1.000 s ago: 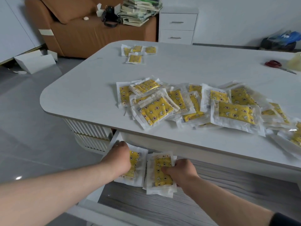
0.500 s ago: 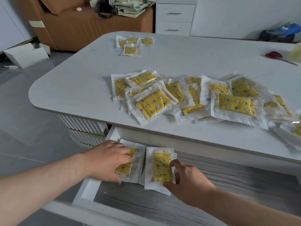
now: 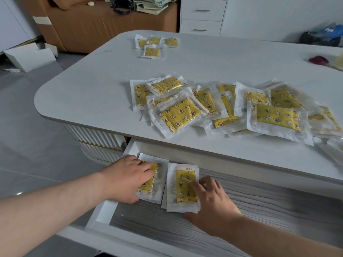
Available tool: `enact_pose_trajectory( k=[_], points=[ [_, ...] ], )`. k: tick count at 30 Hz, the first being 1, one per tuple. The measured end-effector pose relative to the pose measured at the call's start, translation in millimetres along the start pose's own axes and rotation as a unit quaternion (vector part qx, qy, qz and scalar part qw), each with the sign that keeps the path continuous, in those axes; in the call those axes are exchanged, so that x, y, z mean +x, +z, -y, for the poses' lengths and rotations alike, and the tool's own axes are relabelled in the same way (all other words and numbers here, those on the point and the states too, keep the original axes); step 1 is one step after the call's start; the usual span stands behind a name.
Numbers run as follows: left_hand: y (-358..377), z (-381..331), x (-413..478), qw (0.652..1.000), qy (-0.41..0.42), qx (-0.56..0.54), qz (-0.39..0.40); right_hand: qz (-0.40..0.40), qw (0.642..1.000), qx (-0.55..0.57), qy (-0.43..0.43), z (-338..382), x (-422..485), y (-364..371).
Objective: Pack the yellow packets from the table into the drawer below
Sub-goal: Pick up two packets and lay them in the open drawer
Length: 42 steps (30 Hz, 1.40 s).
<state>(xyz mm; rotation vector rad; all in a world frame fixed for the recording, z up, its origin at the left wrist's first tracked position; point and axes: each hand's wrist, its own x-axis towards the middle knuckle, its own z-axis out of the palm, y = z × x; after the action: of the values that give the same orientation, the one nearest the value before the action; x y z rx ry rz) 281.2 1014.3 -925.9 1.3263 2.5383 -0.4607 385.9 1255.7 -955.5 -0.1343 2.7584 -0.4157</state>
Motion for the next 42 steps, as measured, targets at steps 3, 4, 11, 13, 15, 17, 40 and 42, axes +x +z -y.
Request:
enact_pose_trajectory(
  k=[3, 4, 11, 13, 15, 17, 40, 42],
  points=[
    [3, 1, 0, 1.000, -0.003, -0.001, -0.010, -0.020, 0.999, -0.020, -0.015, 1, 4, -1],
    [4, 2, 1, 1.000, -0.004, 0.001, -0.014, -0.025, 0.999, -0.033, -0.029, 3, 6, -1],
    [9, 4, 2, 1.000, -0.002, 0.000, -0.016, -0.037, 0.995, -0.055, -0.069, 12, 19, 3],
    [9, 4, 2, 1.000, -0.004, -0.003, -0.015, -0.032, 0.995, -0.064, -0.072, 11, 20, 2],
    [8, 3, 2, 1.000, -0.009, -0.006, -0.017, -0.029, 0.994, -0.070, -0.079, 8, 21, 1],
    [8, 2, 2, 0.999, -0.020, -0.008, -0.031, -0.032, 0.995, -0.045, -0.081, 6, 22, -1],
    [16, 11, 1, 0.994, -0.087, 0.015, -0.064, -0.100, 0.993, 0.056, -0.040, 6, 53, 12],
    [16, 11, 2, 0.994, -0.089, 0.016, -0.064, -0.102, 0.992, 0.059, -0.043, 6, 53, 11]
  ],
)
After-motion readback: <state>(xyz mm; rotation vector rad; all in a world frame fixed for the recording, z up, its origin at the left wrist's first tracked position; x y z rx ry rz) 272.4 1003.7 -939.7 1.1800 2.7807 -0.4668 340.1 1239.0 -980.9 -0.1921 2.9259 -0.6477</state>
